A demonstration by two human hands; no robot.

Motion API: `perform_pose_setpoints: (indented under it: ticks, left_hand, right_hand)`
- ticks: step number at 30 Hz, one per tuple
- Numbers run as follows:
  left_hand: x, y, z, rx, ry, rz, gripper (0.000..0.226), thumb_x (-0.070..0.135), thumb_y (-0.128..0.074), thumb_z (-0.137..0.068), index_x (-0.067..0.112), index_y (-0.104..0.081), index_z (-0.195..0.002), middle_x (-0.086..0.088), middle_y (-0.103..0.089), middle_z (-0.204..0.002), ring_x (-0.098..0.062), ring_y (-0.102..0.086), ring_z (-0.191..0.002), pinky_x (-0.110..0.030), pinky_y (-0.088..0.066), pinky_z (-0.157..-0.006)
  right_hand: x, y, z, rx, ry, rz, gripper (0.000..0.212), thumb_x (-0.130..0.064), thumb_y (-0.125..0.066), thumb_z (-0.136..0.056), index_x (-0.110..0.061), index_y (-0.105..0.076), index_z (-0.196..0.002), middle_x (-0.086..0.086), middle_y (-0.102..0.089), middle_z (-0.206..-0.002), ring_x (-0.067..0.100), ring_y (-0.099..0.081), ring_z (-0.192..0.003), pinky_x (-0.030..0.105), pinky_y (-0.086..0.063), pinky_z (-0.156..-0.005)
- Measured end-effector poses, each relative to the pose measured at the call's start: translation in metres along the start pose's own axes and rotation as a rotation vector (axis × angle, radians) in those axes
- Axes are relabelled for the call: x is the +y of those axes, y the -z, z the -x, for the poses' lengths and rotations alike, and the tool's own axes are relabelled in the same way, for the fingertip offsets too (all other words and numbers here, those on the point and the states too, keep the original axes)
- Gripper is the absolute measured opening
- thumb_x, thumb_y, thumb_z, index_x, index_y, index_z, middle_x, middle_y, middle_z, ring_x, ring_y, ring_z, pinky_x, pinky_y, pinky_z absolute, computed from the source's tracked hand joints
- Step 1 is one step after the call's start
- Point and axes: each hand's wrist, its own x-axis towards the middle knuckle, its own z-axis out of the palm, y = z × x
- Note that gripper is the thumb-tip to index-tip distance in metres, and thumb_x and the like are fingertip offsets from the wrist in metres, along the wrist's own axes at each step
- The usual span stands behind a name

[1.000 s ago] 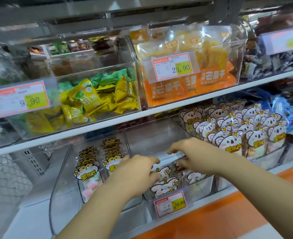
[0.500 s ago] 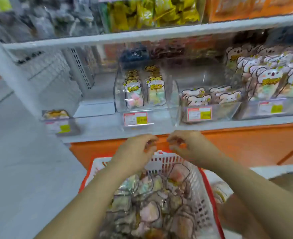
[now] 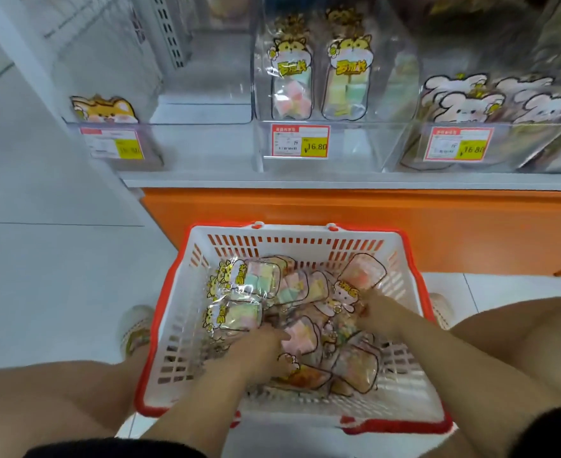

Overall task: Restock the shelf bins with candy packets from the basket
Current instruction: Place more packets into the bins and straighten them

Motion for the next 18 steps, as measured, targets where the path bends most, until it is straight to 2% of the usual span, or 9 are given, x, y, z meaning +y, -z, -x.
perform_pose_setpoints:
  ticks: [2,4,5,6,8,9,11,15,18]
  left_hand:
    - [0.002,-0.008,-0.01,-0.027,-0.003,-0.009,0.061,0.044,-0.064,-0.09,0.03,-0.045,-0.147,-0.001,-0.043,-0.15,-0.024,-0.048,-0.132,-0.041,-0.045,-0.105]
    - [0.001,-0.014,-0.016,-0.05,-0.007,-0.043,0.053,0.044,-0.061,-0.093,0.029,-0.05,-0.142,-0.002,-0.046,-0.148,-0.025,-0.049,-0.131,-0.045,-0.046,-0.104]
    - [-0.001,-0.018,-0.02,-0.059,-0.005,-0.078,0.049,0.046,-0.059,-0.094,0.029,-0.052,-0.14,-0.004,-0.048,-0.145,-0.026,-0.051,-0.128,-0.046,-0.047,-0.103]
    - [-0.002,-0.02,-0.021,-0.077,0.006,-0.11,0.047,0.046,-0.056,-0.096,0.028,-0.053,-0.138,-0.005,-0.05,-0.142,-0.028,-0.052,-0.126,-0.046,-0.047,-0.101]
    - [-0.004,-0.024,-0.024,-0.089,0.012,-0.124,0.044,0.045,-0.052,-0.098,0.026,-0.053,-0.138,-0.007,-0.052,-0.14,-0.029,-0.054,-0.124,-0.044,-0.047,-0.102]
    - [-0.006,-0.025,-0.025,-0.085,0.015,-0.111,0.044,0.044,-0.052,-0.098,0.026,-0.053,-0.138,-0.006,-0.053,-0.14,-0.028,-0.054,-0.123,-0.043,-0.047,-0.102]
    - [-0.005,-0.024,-0.026,-0.073,0.012,-0.087,0.043,0.042,-0.052,-0.099,0.026,-0.053,-0.138,-0.006,-0.053,-0.139,-0.028,-0.055,-0.123,-0.042,-0.047,-0.102]
    - [-0.005,-0.025,-0.026,-0.058,0.007,-0.087,0.042,0.039,-0.05,-0.099,0.026,-0.052,-0.139,-0.005,-0.053,-0.139,-0.027,-0.056,-0.121,-0.042,-0.048,-0.1]
    - [-0.004,-0.026,-0.026,-0.057,0.02,-0.081,0.042,0.037,-0.05,-0.099,0.027,-0.051,-0.14,-0.004,-0.051,-0.14,-0.027,-0.056,-0.121,-0.043,-0.048,-0.101]
  right_hand:
    - [0.004,-0.013,-0.01,0.029,-0.049,-0.096,0.003,-0.012,-0.051,-0.1,-0.015,-0.053,-0.1,-0.004,-0.047,-0.076,0.009,-0.042,-0.066,0.021,-0.036,-0.059]
    - [0.013,-0.026,-0.022,0.034,-0.133,-0.167,0.013,-0.013,-0.05,-0.1,-0.017,-0.05,-0.087,-0.001,-0.049,-0.08,0.012,-0.044,-0.068,0.027,-0.037,-0.065]
    - [0.013,-0.033,-0.024,0.024,-0.151,-0.193,0.008,-0.018,-0.05,-0.102,-0.012,-0.053,-0.098,0.003,-0.056,-0.092,0.016,-0.051,-0.077,0.028,-0.04,-0.07]
    - [0.018,-0.042,-0.029,-0.01,-0.201,-0.226,0.023,-0.024,-0.051,-0.102,-0.006,-0.053,-0.117,0.007,-0.06,-0.108,0.022,-0.057,-0.089,0.028,-0.045,-0.075]
    - [0.032,-0.062,-0.042,-0.019,-0.277,-0.356,0.069,-0.04,-0.063,-0.093,0.0,-0.037,-0.143,0.016,-0.059,-0.131,0.03,-0.06,-0.107,0.037,-0.053,-0.086]
    - [0.037,-0.069,-0.046,0.004,-0.3,-0.394,0.085,-0.048,-0.069,-0.086,-0.002,-0.032,-0.148,0.017,-0.058,-0.133,0.031,-0.061,-0.108,0.038,-0.054,-0.085]
    - [0.043,-0.075,-0.054,0.042,-0.277,-0.43,0.094,-0.056,-0.072,-0.08,-0.002,-0.033,-0.146,0.017,-0.059,-0.129,0.03,-0.061,-0.105,0.033,-0.051,-0.078]
    - [0.03,-0.067,-0.044,0.069,-0.286,-0.329,0.068,-0.057,-0.068,-0.084,-0.003,-0.054,-0.124,0.014,-0.064,-0.103,0.018,-0.059,-0.078,0.028,-0.047,-0.062]
    - [0.03,-0.068,-0.043,0.051,-0.268,-0.178,0.046,-0.044,-0.06,-0.094,0.0,-0.066,-0.107,0.013,-0.064,-0.09,0.025,-0.062,-0.081,0.031,-0.047,-0.066]
